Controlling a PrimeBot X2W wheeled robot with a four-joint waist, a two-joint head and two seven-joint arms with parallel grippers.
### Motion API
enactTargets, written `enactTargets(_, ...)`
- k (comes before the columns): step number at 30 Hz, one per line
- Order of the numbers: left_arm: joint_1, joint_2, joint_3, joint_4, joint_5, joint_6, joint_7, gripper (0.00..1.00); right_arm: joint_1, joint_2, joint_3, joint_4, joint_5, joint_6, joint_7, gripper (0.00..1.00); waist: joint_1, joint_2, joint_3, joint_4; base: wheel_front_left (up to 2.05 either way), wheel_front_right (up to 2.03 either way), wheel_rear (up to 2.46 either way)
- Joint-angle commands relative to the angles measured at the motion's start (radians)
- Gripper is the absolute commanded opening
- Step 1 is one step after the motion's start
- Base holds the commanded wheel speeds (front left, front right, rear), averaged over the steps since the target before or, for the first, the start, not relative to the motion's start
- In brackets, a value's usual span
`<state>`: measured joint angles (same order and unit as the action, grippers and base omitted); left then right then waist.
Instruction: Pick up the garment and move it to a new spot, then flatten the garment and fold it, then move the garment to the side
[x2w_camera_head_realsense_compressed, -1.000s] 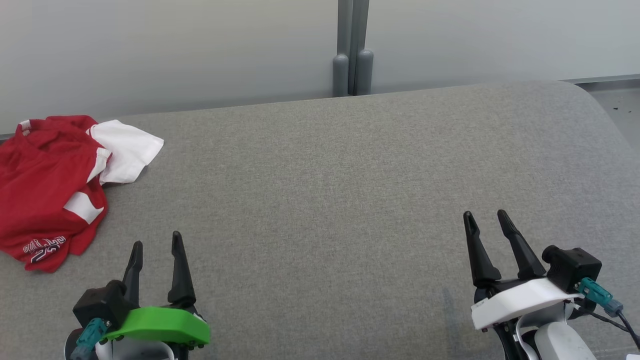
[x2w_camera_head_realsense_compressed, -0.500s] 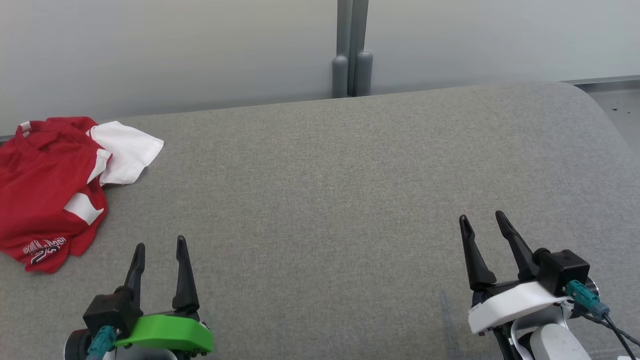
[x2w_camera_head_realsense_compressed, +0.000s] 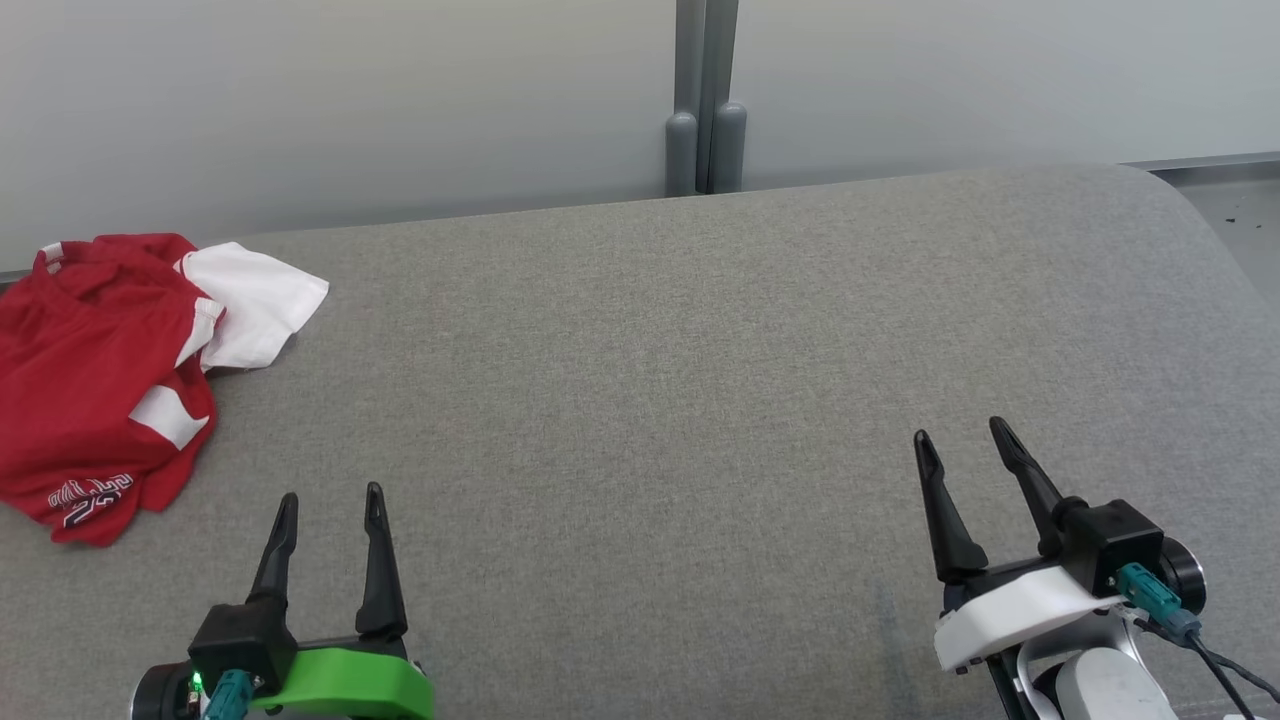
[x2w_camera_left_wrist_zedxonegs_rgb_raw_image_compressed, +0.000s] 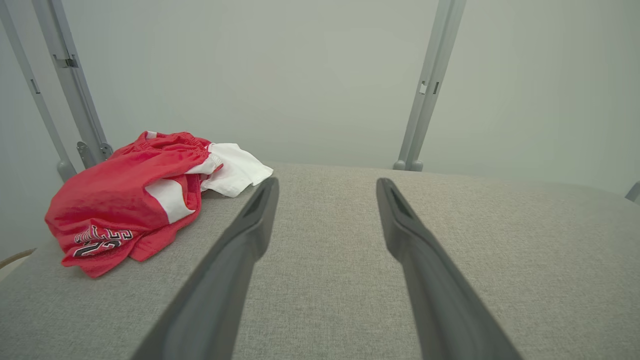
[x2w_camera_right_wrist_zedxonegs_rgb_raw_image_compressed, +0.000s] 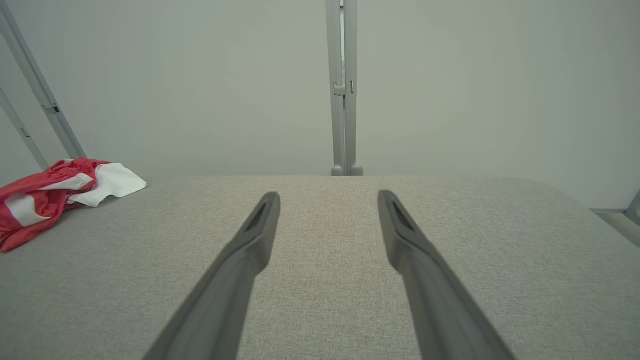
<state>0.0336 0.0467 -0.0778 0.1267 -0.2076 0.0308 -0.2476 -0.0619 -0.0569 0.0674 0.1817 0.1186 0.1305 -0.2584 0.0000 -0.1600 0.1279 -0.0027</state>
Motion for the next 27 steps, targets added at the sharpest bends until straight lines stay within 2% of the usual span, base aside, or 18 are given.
enactTargets(1,0.021,0.006,-0.003,-0.008,0.021,0.005,-0.010,1.00,0.020,0.002,-0.008,-0.007,-0.029,0.000,-0.006,1.00,0.0000,0.0000,0.000,0.000,0.00,0.00,0.00)
enactTargets(7,0.030,0.006,-0.005,-0.008,0.046,0.008,-0.021,1.00,0.021,0.008,-0.017,-0.010,-0.072,0.000,-0.006,1.00,0.0000,0.0000,-0.001,0.000,0.00,0.00,0.00)
enactTargets(27,0.024,0.006,-0.001,0.010,0.025,0.008,-0.018,1.00,0.024,0.008,-0.016,-0.019,-0.070,0.000,-0.006,1.00,0.0000,0.0000,-0.001,0.002,0.00,0.00,0.00)
